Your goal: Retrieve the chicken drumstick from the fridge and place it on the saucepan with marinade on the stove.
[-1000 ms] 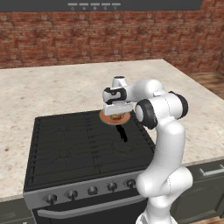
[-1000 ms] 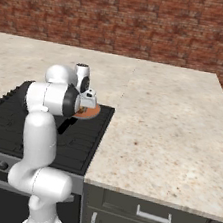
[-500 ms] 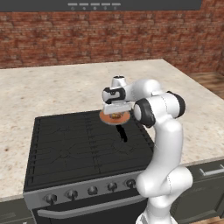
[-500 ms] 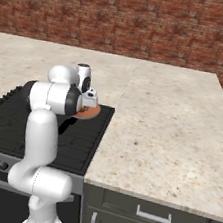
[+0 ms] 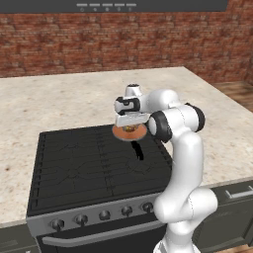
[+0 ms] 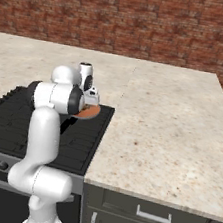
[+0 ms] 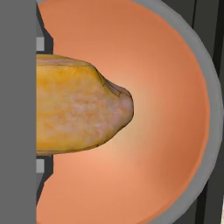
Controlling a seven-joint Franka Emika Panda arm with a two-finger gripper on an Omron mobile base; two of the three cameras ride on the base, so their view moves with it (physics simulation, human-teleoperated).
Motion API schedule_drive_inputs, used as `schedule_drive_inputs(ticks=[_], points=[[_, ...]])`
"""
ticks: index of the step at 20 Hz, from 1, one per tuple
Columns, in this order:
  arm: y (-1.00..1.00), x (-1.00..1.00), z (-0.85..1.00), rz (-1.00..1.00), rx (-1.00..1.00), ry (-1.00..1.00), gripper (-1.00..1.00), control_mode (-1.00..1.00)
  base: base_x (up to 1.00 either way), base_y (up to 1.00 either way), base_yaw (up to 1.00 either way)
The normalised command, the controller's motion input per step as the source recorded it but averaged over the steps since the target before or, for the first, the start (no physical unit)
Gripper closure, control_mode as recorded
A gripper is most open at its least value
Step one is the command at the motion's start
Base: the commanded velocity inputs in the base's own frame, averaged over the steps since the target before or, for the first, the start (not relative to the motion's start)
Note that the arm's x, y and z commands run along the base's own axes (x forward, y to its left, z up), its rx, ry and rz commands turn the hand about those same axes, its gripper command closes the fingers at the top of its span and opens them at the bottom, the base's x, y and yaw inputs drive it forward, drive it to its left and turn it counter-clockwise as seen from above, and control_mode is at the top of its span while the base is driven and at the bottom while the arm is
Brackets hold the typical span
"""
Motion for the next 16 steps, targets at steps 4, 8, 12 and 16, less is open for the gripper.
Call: schedule_drive_inputs(ticks=[4, 8, 12, 16], points=[[0.0, 0.03, -0.11, 0.0, 0.0, 0.0, 1.0, -1.0, 0.0, 0.0, 0.0], [0.0, 0.0, -0.01, 0.0, 0.0, 0.0, -1.0, -1.0, 0.0, 0.0, 0.0], [0.0, 0.0, 0.0, 0.0, 0.0, 0.0, -1.0, -1.0, 0.0, 0.0, 0.0], [0.0, 0.0, 0.0, 0.0, 0.0, 0.0, -1.0, -1.0, 0.0, 0.0, 0.0]])
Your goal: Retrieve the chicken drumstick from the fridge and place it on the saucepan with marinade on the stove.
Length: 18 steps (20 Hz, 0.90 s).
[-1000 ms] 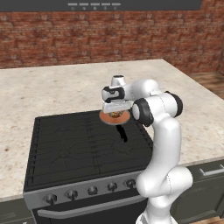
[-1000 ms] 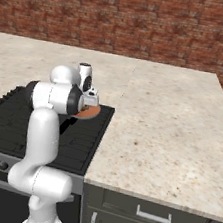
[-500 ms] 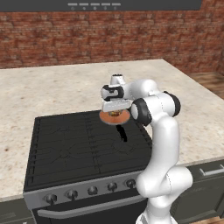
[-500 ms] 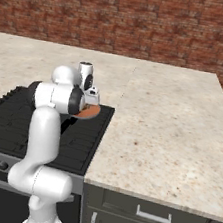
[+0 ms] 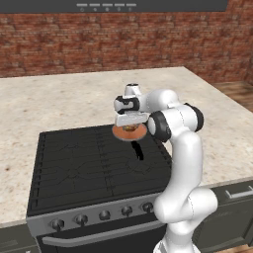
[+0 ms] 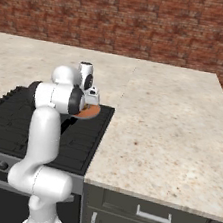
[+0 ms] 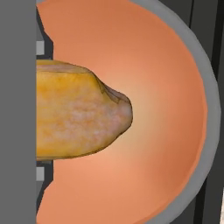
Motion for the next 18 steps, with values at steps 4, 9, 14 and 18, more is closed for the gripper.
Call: schedule_drive_inputs(ticks=[4, 9, 14, 18], points=[[0.0, 0.0, 0.0, 0.0, 0.0, 0.0, -1.0, -1.0, 0.0, 0.0, 0.0], [0.0, -0.02, 0.13, 0.0, 0.0, -0.03, -1.0, -1.0, 0.0, 0.0, 0.0], [0.0, -0.2, 0.42, 0.0, 0.0, -0.07, -1.0, -1.0, 0.0, 0.0, 0.0], [0.0, -0.6, 0.52, 0.0, 0.0, -0.08, -1.0, -1.0, 0.0, 0.0, 0.0]])
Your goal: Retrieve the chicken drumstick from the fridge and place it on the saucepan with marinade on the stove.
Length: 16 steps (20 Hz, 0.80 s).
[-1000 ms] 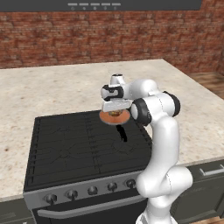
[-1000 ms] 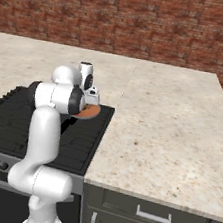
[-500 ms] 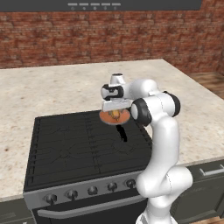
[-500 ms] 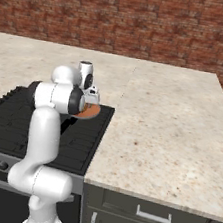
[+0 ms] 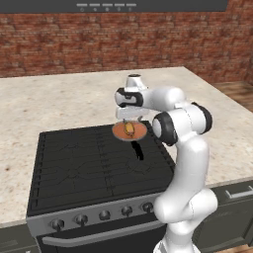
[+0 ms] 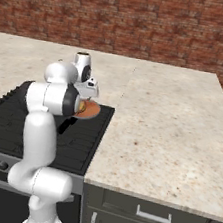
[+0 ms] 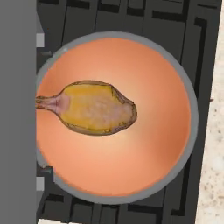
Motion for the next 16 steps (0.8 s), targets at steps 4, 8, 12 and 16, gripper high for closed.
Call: schedule_drive_inputs(ticks=[4, 8, 12, 16], points=[[-0.04, -0.94, 0.39, 0.0, 0.0, -0.07, -1.0, -1.0, 0.0, 0.0, 0.0], [-0.31, -1.0, 0.11, 0.0, 0.0, -0.15, -1.0, -1.0, 0.0, 0.0, 0.0], [-0.35, -1.0, 0.19, 0.0, 0.0, -0.16, -1.0, -1.0, 0.0, 0.0, 0.0], [-0.18, -0.99, 0.42, 0.0, 0.0, -0.15, -1.0, -1.0, 0.0, 0.0, 0.0]])
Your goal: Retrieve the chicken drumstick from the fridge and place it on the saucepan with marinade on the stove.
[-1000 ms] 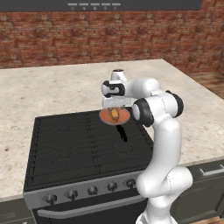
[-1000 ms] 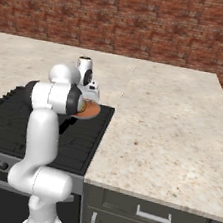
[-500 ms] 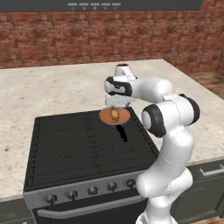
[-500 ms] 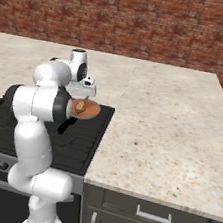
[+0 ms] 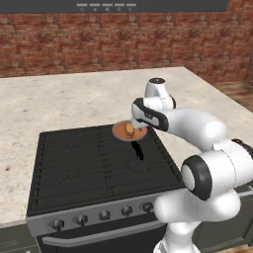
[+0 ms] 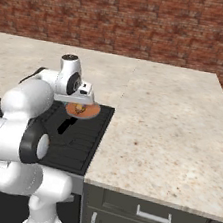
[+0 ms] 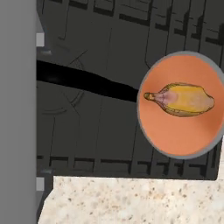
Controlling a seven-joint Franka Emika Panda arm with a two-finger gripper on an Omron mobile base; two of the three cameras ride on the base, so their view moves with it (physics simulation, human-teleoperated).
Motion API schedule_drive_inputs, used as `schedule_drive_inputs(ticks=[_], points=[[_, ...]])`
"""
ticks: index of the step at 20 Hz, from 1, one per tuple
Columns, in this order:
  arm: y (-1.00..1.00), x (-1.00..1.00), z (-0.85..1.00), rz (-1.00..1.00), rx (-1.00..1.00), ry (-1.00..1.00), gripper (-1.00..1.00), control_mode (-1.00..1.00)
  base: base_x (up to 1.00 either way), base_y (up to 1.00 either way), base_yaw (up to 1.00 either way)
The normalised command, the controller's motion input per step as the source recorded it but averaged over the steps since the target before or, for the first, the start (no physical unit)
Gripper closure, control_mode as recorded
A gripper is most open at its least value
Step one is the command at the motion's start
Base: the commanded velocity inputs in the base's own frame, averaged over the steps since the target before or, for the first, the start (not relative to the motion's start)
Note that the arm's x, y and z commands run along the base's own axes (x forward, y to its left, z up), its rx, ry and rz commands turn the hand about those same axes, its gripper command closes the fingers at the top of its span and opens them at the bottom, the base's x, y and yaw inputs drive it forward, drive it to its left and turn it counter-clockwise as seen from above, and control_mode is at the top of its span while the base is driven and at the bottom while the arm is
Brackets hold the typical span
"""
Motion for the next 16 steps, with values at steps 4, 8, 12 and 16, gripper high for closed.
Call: schedule_drive_inputs(ticks=[4, 8, 12, 16], points=[[-0.05, -0.93, 0.52, 0.0, 0.0, -0.02, -1.0, -1.0, 0.0, 0.0, 0.0], [-0.01, -0.87, 0.59, 0.0, 0.0, 0.0, -1.0, -1.0, 0.0, 0.0, 0.0], [-0.02, -0.88, 0.69, -0.01, 0.0, 0.01, -1.0, -1.0, 0.0, 0.0, 0.0], [-0.07, -0.97, 0.58, -0.01, 0.0, 0.0, -1.0, -1.0, 0.0, 0.0, 0.0]])
